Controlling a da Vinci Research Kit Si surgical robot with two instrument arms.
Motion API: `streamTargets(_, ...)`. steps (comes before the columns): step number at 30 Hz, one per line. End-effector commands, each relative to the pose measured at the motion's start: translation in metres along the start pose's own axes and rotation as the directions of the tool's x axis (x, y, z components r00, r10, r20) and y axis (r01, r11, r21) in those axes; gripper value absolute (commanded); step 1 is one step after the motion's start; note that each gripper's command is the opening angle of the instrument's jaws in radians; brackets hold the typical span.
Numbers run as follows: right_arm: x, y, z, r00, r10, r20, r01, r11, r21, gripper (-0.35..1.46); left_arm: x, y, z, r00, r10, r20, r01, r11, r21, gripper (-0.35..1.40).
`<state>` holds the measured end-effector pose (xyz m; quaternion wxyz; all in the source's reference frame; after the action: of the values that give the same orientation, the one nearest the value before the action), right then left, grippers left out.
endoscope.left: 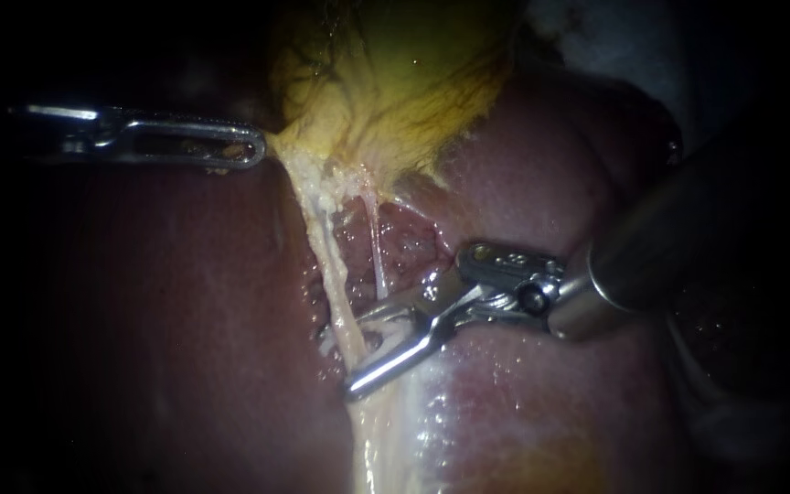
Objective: Clipping first clip left tube
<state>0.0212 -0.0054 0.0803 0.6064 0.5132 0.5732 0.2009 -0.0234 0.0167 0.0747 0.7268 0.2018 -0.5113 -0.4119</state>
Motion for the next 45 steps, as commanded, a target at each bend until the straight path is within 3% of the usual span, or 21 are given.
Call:
streamTargets(1, 0.0000, -0.0002, 0.0001, 1.000, 0.004, -0.003, -0.004, 1.000, 0.015, 0.54, 0.0000, 0.0000, 0.0000, 1.0000, 0.000, 0.000, 0.000, 1.000, 0.000, -0.35)
streamTargets(7, -0.0002, -0.0013, 0.0009, 1.000, 0.022, 0.000, -0.021, 0.996, 0.083, 0.54, 0.0000, 0.0000, 0.0000, 1.0000, 0.000, 0.000, 0.000, 1.000, 0.000, -0.35)
streamTargets(12, -0.0003, -0.0020, 0.0017, 1.000, 0.023, -0.003, -0.022, 0.996, 0.090, 0.54, 0.0000, 0.0000, 0.0000, 1.0000, 0.000, 0.000, 0.000, 1.000, 0.000, -0.35)
streamTargets(26, -0.0009, -0.0030, 0.0024, 0.998, 0.018, 0.053, -0.026, 0.989, 0.148, 0.51, 0.0000, 0.0000, 0.0000, 1.0000, 0.000, 0.000, 0.000, 1.000, 0.000, -0.35)
streamTargets(30, -0.0011, -0.0030, 0.0024, 0.996, 0.019, 0.092, -0.035, 0.985, 0.170, 0.47, 0.0000, 0.0000, 0.0000, 1.0000, 0.000, 0.000, 0.000, 1.000, 0.000, -0.35)
streamTargets(36, -0.0017, -0.0028, 0.0025, 0.988, -0.007, 0.156, -0.018, 0.987, 0.160, 0.32, 0.0000, 0.0000, 0.0000, 1.0000, 0.000, 0.000, 0.000, 1.000, 0.000, -0.35)
streamTargets(45, -0.0016, -0.0028, 0.0024, 0.987, -0.025, 0.157, -0.001, 0.987, 0.162, -0.08, 0.0000, 0.0000, 0.0000, 1.0000, 0.000, 0.000, 0.000, 1.000, 0.000, -0.35)
